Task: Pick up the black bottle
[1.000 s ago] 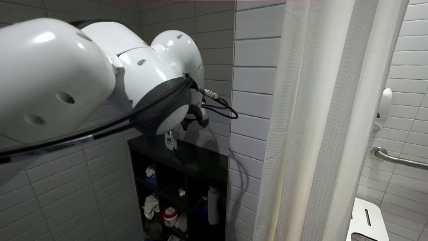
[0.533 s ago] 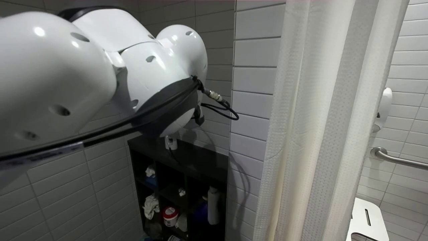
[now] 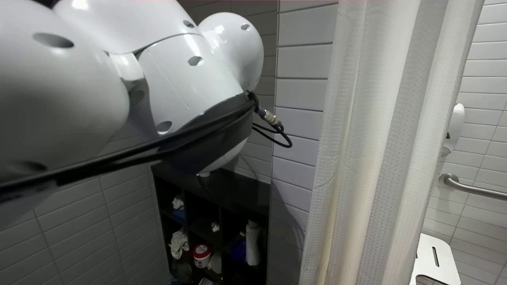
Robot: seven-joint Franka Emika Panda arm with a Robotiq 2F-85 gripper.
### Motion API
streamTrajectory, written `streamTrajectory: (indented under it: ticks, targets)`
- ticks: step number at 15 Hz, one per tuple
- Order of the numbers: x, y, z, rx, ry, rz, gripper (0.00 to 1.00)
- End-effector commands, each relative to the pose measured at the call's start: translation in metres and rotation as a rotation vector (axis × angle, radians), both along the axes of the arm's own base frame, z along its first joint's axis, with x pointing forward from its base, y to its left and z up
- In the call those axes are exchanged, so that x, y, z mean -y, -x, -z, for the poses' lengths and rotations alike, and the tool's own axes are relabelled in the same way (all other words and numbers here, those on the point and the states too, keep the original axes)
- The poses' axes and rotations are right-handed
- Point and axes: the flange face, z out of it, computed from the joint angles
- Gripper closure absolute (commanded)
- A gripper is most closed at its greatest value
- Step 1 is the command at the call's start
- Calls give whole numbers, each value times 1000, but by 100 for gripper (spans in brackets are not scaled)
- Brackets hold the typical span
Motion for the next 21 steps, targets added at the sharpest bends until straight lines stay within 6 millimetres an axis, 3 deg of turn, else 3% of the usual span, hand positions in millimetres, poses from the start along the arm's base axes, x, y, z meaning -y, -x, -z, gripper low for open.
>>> streamTrajectory:
  ticks: [1,4,13,17,20,21]
  targets:
    - [0,16,-9,18,15,9,92]
    - [1,22,-7,15,10,-2,92]
    - [19,18,58,-97,-84,16,92]
    - [25,19,71,-124,-99,15,92]
    - [24,17,69,-139,-88,-5,79]
    - [22,16,76,-139,-97,-29,91]
